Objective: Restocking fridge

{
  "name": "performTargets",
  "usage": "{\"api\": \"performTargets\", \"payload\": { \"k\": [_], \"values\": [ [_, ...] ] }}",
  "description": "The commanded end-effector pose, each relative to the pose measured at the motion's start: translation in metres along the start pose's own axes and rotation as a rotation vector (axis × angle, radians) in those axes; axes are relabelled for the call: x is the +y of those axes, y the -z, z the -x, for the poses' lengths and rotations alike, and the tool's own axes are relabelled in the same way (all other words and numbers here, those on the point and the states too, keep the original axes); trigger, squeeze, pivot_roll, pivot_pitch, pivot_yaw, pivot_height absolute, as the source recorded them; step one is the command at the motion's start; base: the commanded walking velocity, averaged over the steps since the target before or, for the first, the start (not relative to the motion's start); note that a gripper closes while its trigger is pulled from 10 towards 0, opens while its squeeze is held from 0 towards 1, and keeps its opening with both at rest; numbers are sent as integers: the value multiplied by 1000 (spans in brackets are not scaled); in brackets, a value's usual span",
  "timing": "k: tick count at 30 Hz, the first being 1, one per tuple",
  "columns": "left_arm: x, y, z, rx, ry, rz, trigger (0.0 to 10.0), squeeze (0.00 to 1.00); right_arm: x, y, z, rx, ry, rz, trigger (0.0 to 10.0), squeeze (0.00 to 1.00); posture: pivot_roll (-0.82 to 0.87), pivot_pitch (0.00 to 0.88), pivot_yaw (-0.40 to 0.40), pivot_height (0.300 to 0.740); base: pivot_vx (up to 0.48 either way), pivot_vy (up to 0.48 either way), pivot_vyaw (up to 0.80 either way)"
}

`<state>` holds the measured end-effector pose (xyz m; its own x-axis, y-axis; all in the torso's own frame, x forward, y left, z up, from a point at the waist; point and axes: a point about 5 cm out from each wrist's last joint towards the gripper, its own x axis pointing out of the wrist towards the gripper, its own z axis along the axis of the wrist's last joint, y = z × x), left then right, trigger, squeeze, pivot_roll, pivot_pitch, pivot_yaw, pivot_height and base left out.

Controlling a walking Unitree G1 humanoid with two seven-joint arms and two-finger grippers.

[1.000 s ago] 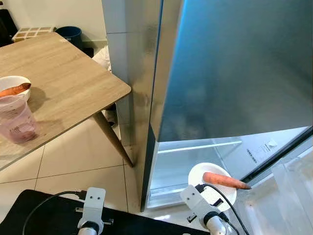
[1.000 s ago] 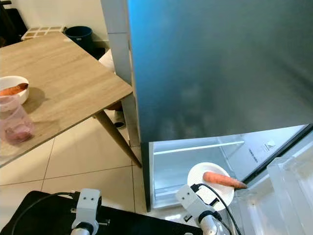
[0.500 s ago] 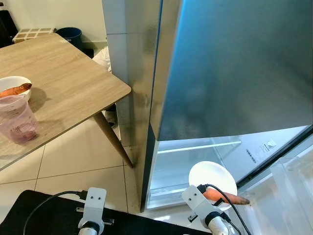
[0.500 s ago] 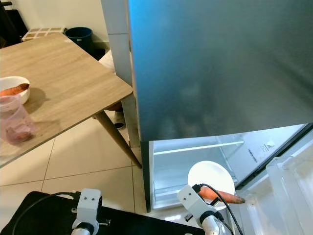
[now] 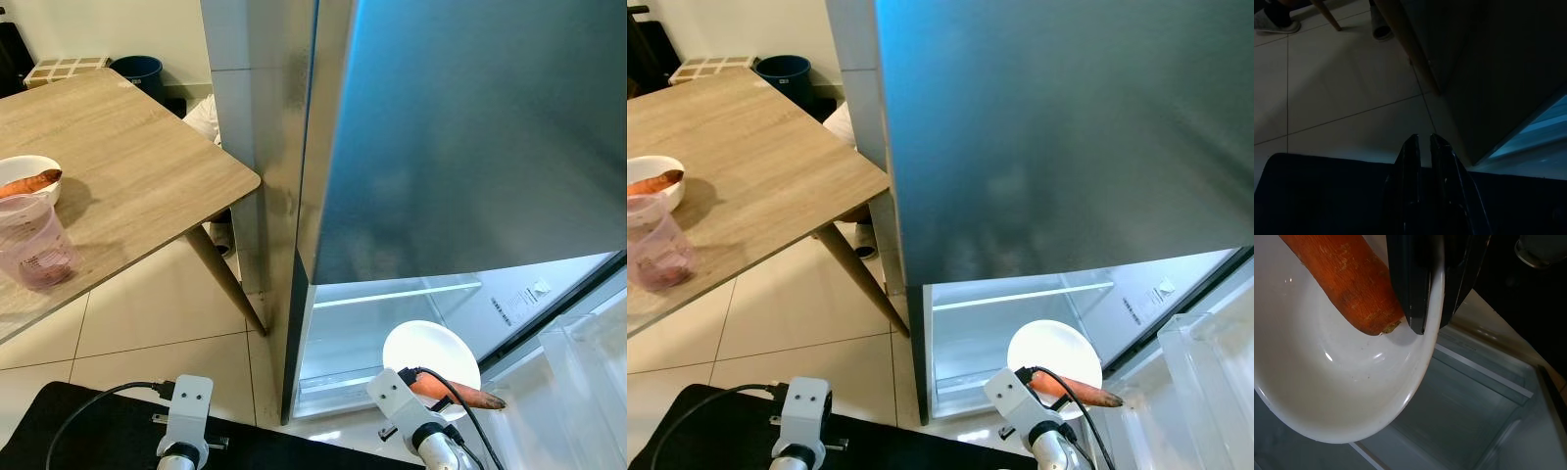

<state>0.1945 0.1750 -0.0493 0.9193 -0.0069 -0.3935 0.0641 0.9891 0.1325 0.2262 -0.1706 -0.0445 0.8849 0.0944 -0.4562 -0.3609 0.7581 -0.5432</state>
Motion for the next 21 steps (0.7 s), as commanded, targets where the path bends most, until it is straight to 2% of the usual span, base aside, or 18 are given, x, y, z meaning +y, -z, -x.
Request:
{"api": "performTargets", "payload": {
  "k": [1, 4, 6, 7, 11, 21],
  "values": [
    [-2, 9, 5, 41, -6, 31, 10000, 0, 2, 5, 3, 21, -4, -29, 10000, 0, -81, 110, -36, 724, 0, 0, 0],
    [-2, 9, 5, 44, -12, 47, 10000, 0, 7, 8, 4, 56, -39, -76, 10000, 0, -84, 115, -38, 724, 0, 0, 0],
    [-2, 9, 5, 44, -12, 47, 10000, 0, 7, 8, 4, 56, -39, -76, 10000, 0, -84, 115, -38, 724, 0, 0, 0],
    [-3, 9, 5, 47, -13, 56, 10000, 0, 13, 9, 5, 81, -73, -115, 10000, 0, -86, 120, -42, 724, 0, 0, 0],
    [-3, 9, 5, 47, -13, 59, 10000, 0, 14, 10, 5, 84, -81, -123, 10000, 0, -86, 120, -42, 724, 0, 0, 0],
    [-5, 9, 4, 48, -12, 73, 10000, 0, 15, 10, 6, 76, -95, -118, 10000, 0, -86, 134, -45, 724, -244, 0, 0]
  ]
}}
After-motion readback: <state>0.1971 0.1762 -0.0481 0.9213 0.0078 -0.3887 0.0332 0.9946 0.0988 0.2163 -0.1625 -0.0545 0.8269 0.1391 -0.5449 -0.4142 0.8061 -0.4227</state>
